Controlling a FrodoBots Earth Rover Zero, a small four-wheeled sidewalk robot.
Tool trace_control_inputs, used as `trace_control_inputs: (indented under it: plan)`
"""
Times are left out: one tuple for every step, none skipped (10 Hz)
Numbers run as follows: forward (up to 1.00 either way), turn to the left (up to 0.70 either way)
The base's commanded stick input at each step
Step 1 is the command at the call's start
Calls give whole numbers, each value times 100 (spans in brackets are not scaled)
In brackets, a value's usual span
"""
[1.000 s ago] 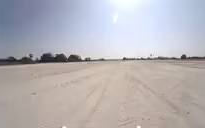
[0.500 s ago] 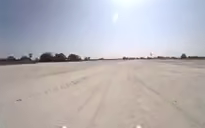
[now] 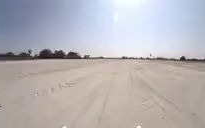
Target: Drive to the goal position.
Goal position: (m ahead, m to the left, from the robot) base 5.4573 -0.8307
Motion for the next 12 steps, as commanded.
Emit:
trace_control_inputs:
  plan:
    - [70,-17]
    - [70,-24]
    - [70,-30]
    - [70,-34]
    - [70,-25]
    - [70,-16]
    - [70,-7]
    - [70,0]
    - [70,0]
    - [70,0]
    - [70,0]
    - [70,0]
